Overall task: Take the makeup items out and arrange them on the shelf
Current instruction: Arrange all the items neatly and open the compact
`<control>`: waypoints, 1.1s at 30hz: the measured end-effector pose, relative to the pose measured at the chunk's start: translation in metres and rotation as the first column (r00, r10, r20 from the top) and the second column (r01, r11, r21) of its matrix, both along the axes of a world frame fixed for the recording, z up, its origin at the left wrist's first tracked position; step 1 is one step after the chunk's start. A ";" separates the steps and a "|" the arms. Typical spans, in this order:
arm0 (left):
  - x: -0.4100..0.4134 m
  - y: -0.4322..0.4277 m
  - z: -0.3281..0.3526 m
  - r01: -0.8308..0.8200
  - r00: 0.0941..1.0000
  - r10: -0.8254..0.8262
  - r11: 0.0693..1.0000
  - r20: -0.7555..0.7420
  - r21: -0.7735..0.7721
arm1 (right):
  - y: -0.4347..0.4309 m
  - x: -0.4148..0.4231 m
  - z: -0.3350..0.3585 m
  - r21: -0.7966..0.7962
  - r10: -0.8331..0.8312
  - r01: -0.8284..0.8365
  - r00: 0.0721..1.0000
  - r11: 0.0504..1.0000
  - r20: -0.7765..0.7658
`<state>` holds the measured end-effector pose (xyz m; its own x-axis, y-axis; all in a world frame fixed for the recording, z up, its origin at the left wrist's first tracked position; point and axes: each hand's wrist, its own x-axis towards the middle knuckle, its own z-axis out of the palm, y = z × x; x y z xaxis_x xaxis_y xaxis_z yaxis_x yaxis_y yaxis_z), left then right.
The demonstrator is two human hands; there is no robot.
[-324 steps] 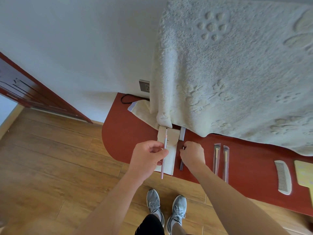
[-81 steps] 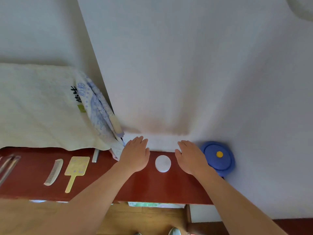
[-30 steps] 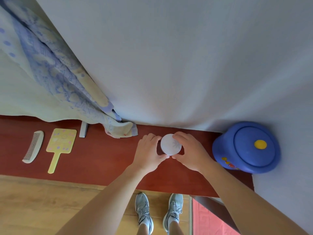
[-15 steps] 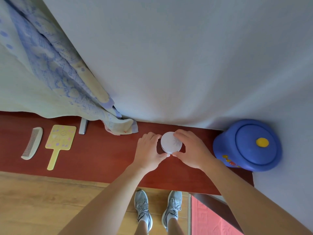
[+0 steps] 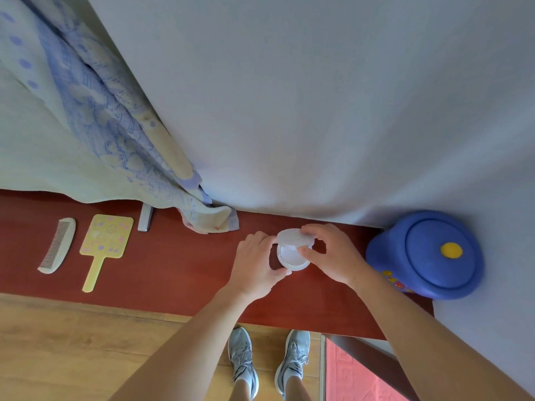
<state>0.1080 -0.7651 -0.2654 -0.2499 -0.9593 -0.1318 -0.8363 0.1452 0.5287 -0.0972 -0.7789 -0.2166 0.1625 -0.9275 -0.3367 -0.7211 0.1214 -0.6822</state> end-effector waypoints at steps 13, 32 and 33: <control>0.011 0.000 -0.001 0.115 0.993 -0.115 0.993 0.005 0.021 | -0.009 0.001 -0.002 -0.013 -0.072 0.073 0.997 0.997 0.031; 0.010 -0.001 0.006 0.125 0.992 -0.126 0.991 0.015 0.056 | -0.011 0.000 -0.005 0.081 -0.184 0.180 0.982 0.980 0.047; 0.010 -0.001 0.008 0.126 0.992 -0.128 0.990 0.022 0.061 | -0.010 -0.001 -0.005 0.089 -0.183 0.178 0.982 0.980 0.054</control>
<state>0.1180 -0.7659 -0.2578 -0.3648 -0.9104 -0.1952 -0.8267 0.2203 0.5177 -0.0980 -0.7884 -0.2212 0.0174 -0.9124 -0.4089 -0.6391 0.3043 -0.7063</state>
